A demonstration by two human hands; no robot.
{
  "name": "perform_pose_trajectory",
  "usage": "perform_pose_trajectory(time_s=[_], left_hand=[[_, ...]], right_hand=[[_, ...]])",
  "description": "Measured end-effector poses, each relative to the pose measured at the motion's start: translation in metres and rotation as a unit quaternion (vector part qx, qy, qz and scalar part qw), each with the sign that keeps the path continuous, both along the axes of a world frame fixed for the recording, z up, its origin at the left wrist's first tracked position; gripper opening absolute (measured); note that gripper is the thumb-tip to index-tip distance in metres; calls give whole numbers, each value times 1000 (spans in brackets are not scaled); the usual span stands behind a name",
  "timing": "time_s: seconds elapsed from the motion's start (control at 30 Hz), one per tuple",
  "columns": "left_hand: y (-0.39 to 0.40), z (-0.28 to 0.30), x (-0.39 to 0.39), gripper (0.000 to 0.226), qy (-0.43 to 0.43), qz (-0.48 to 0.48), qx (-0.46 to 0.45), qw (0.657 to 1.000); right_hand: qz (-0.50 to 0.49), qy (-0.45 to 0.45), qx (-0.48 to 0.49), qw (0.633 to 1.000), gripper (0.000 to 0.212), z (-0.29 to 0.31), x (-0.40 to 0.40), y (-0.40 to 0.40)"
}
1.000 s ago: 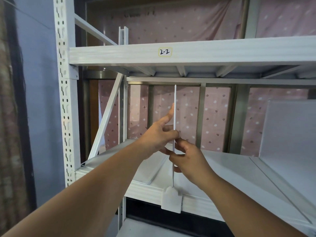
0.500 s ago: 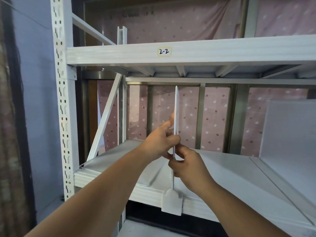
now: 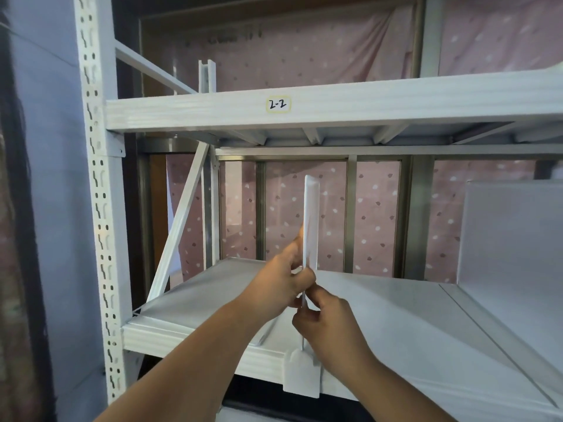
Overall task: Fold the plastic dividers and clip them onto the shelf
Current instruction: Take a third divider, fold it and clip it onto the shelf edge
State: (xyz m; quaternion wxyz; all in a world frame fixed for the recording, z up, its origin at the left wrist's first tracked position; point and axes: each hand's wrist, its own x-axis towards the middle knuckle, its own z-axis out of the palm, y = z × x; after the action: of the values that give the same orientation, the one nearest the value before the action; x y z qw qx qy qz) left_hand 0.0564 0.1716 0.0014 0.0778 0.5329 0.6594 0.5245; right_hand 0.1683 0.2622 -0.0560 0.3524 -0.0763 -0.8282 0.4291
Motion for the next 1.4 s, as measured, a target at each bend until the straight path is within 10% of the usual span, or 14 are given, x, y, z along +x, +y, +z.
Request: perform_pose_trajectory(time_s=[0.37,0.67,0.83,1.4], left_hand=[[-27,-75,48,41,-228,102,159,955],[-46,-198,86,15,-568,182,214,773],[-27,-196,89,86,-785,-45,153,598],[-22,-198,62,61,-738,-109,190,639]], right_hand=[[55,-74,-20,996,63,2,28,26],[6,-292,161,943,89,-30,45,54],[-28,-272,241,931,78,-39,42,54],[-114,-252,355,893,63,-47,42,36]])
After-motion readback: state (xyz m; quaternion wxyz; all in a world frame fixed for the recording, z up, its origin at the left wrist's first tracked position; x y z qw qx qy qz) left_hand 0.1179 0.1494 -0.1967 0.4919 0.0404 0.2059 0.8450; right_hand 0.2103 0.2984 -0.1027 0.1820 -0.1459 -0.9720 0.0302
